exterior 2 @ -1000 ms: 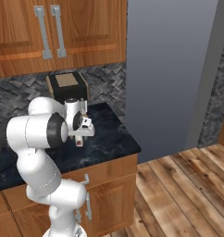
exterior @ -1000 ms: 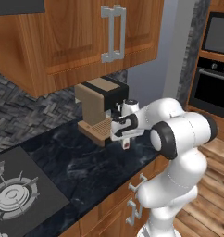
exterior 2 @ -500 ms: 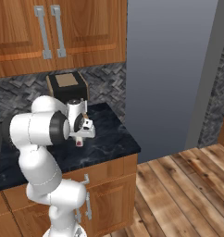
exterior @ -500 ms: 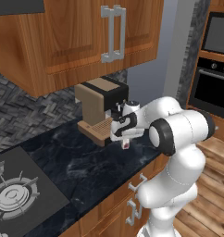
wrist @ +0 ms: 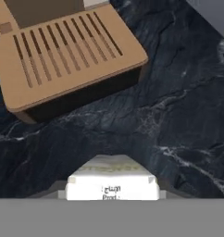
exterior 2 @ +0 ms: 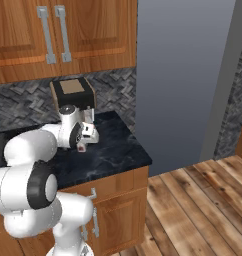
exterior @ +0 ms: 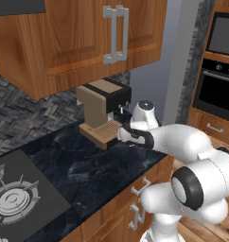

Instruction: Move the drinks to the dining counter.

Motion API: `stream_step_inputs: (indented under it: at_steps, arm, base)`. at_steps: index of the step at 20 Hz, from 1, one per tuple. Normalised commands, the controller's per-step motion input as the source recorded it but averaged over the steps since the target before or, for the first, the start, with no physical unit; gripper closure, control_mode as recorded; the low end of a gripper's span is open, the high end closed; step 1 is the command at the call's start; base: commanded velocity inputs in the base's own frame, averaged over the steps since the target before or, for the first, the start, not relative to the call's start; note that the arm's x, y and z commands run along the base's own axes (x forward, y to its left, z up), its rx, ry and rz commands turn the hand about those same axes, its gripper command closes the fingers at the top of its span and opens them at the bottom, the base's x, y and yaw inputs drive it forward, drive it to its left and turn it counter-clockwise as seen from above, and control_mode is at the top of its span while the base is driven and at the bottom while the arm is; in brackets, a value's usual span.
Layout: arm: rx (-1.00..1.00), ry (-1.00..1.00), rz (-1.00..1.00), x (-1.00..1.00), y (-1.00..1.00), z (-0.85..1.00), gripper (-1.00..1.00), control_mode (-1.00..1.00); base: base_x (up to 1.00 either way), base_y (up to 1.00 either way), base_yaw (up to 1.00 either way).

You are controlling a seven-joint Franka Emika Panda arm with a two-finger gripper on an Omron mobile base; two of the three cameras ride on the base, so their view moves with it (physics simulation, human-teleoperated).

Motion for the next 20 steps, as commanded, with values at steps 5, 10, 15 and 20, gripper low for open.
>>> stream_step_inputs:
  at_steps: [5,10,15,20]
  arm:
    - [0.02,-0.08,0.00,-0.59,-0.28,0.92,1.00,-1.00]
    - [0.00,-0.02,0.00,-0.63,-0.27,0.99,1.00,-1.00]
    - [0.03,-0.02,-0.05,-0.77,-0.18,0.80,1.00,-1.00]
    - [0.02,-0.15,-0.04,-0.98,-0.08,0.45,1.00,-1.00]
  base:
    - [0.00,0.00,0.00]
    - [0.00,0.00,0.00]
    - [0.00,0.00,0.00]
    - [0.00,0.00,0.00]
